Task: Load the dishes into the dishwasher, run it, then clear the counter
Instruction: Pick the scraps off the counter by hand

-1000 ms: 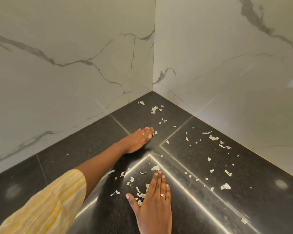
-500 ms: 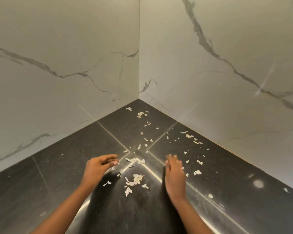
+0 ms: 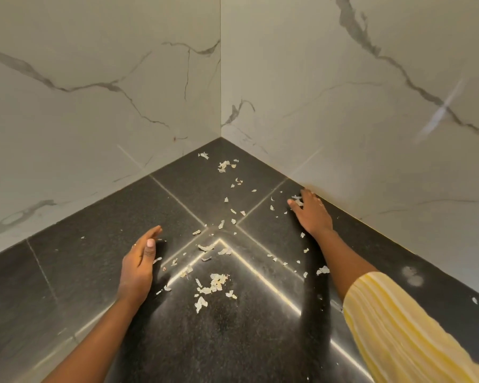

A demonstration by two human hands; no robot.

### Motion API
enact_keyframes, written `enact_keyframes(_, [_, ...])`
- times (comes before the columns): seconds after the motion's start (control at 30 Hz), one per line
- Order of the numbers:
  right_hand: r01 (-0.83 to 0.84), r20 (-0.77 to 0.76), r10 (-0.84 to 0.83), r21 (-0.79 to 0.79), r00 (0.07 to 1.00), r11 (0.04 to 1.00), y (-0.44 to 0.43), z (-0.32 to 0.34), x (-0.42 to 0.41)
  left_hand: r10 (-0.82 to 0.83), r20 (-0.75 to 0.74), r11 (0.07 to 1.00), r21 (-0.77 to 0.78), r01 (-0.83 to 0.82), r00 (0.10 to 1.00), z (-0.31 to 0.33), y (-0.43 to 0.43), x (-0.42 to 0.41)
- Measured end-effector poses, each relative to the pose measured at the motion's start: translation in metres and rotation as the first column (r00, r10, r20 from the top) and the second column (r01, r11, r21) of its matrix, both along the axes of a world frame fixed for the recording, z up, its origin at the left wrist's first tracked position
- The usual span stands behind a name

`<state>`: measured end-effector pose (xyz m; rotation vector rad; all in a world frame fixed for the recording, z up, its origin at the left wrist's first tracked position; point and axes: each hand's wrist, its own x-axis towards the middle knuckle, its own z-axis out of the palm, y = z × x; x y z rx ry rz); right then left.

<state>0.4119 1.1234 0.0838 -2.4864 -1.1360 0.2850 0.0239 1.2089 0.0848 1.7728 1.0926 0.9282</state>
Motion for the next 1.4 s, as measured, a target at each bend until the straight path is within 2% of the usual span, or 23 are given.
enact_keyframes(0.13, [-0.225,-0.079,0.229,0.066,0.97,0.972,0.023,0.01,-0.044,-0.006,-0.01,1.0,0.013,0.006,1.0,0.003,-0.001,0.002])
enact_keyframes(0.27, [-0.508,-0.117,0.512,0.065,0.851,0.859,0.017,0.012,-0.113,-0.039,-0.018,0.999,-0.003,0.039,0.999,0.007,-0.005,0.003])
enact_keyframes(0.37, [-0.567,-0.317,0.562,0.086,0.764,0.819,-0.005,0.015,-0.144,-0.063,-0.038,0.998,0.01,0.063,0.997,0.008,-0.008,0.004])
enact_keyframes(0.4, [-0.549,-0.362,0.548,0.111,0.754,0.829,-0.014,0.019,-0.145,-0.063,-0.045,0.998,0.016,0.064,0.997,0.008,-0.008,0.003])
enact_keyframes(0.47, [-0.472,-0.285,0.502,0.172,0.816,0.865,-0.033,0.027,-0.132,-0.057,-0.049,0.998,0.022,0.058,0.997,0.009,-0.007,0.004])
enact_keyframes(0.5, [-0.382,-0.199,0.422,0.209,0.884,0.9,-0.041,0.03,-0.118,-0.052,-0.043,0.998,0.024,0.053,0.998,0.009,-0.007,0.004])
enact_keyframes(0.57, [-0.093,-0.098,0.124,0.275,0.987,0.957,-0.061,0.03,-0.081,-0.039,-0.023,0.999,0.024,0.039,0.999,0.009,-0.006,0.005])
enact_keyframes(0.6, [0.064,-0.098,-0.038,0.283,0.994,0.957,-0.073,0.027,-0.062,-0.033,-0.02,0.999,0.025,0.033,0.999,0.009,-0.006,0.005])
enact_keyframes(0.67, [0.303,-0.198,-0.262,0.218,0.945,0.928,-0.094,0.018,-0.037,-0.03,-0.035,0.999,0.031,0.031,0.999,0.009,-0.006,0.004])
enact_keyframes(0.73, [0.354,-0.272,-0.31,0.129,0.911,0.926,-0.1,0.008,-0.033,-0.027,-0.055,0.999,0.028,0.029,0.998,0.01,-0.006,0.003])
enact_keyframes(0.9, [0.124,-0.084,-0.117,0.08,0.99,0.989,-0.067,0.005,-0.095,-0.023,-0.037,0.999,0.03,0.024,0.999,0.01,-0.006,0.006])
enact_keyframes(0.97, [-0.006,-0.061,0.01,0.064,0.998,0.998,-0.051,0.006,-0.135,-0.028,-0.052,0.999,0.034,0.03,0.998,0.008,-0.005,0.007])
enact_keyframes(1.03, [-0.179,-0.121,0.183,0.044,0.976,0.983,-0.044,0.007,-0.177,-0.026,-0.065,0.999,0.041,0.029,0.998,0.007,-0.004,0.006])
enact_keyframes(1.1, [-0.318,-0.278,0.324,0.068,0.904,0.946,-0.048,0.013,-0.208,-0.023,-0.069,0.998,0.049,0.027,0.997,0.005,-0.005,0.005])
enact_keyframes(1.13, [-0.331,-0.377,0.352,0.121,0.857,0.936,-0.055,0.016,-0.217,-0.027,-0.074,0.998,0.054,0.031,0.997,0.004,-0.005,0.005])
enact_keyframes(1.2, [-0.245,-0.485,0.337,0.244,0.807,0.938,-0.074,0.022,-0.22,-0.04,-0.086,0.997,0.064,0.046,0.996,0.003,-0.006,0.004])
enact_keyframes(1.27, [-0.063,-0.432,0.193,0.297,0.881,0.953,-0.101,0.026,-0.207,-0.046,-0.08,0.996,0.066,0.052,0.996,0.002,-0.006,0.003])
enact_keyframes(1.33, [0.24,-0.373,-0.117,0.304,0.92,0.922,-0.137,0.025,-0.182,-0.05,-0.078,0.996,0.071,0.055,0.996,0.0,-0.005,0.002])
enact_keyframes(1.4, [0.469,-0.287,-0.398,0.246,0.871,0.849,-0.176,0.02,-0.153,-0.048,-0.074,0.996,0.071,0.054,0.996,0.0,-0.003,0.002])
